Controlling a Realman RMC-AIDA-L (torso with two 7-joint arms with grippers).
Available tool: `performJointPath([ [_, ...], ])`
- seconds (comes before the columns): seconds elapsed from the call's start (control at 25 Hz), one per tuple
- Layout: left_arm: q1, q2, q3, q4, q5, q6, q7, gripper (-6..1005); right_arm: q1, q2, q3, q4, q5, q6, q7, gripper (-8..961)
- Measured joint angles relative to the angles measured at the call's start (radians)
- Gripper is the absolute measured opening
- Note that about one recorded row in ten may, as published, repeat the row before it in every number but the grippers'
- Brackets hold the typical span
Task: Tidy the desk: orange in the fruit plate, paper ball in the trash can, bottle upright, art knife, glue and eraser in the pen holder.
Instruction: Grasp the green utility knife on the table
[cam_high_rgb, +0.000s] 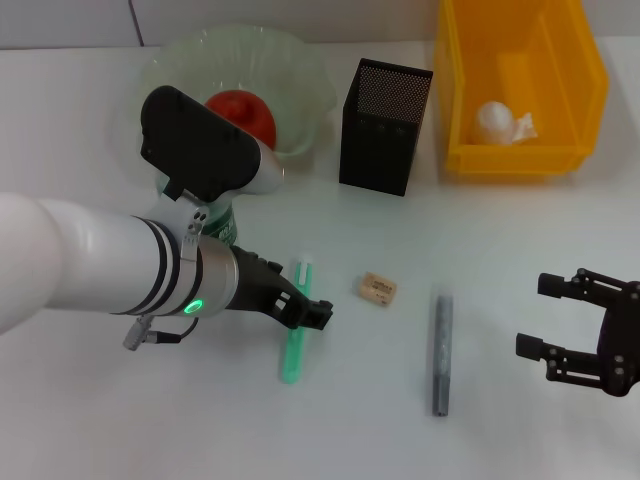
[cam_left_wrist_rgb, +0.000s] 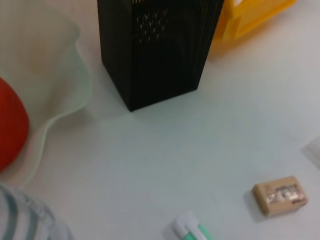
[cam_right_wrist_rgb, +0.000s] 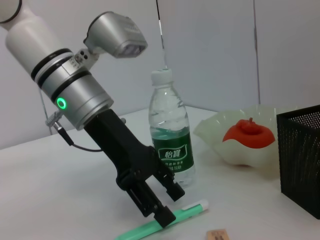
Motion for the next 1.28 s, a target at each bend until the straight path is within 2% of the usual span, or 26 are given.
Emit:
performJointPath([
  [0.76,-0.035,0.000,-0.004,-0.049,-0.013,0.020,0.001,617,0.004,0.000,0.000,0.013,0.000,0.008,0.003,787],
  [1.0,-0.038,-0.001,-0.002,-0.046,-0.013,0.033,0.001,375,0.004,0.000,0.000,0.013,0.000,0.011,0.005,787],
  [1.28,-0.067,0.001,0.001,-0.049,-0.005,0.070,0.005,254,0.003,0.000,0.000,0.013,0.000,0.011,0.007,786],
])
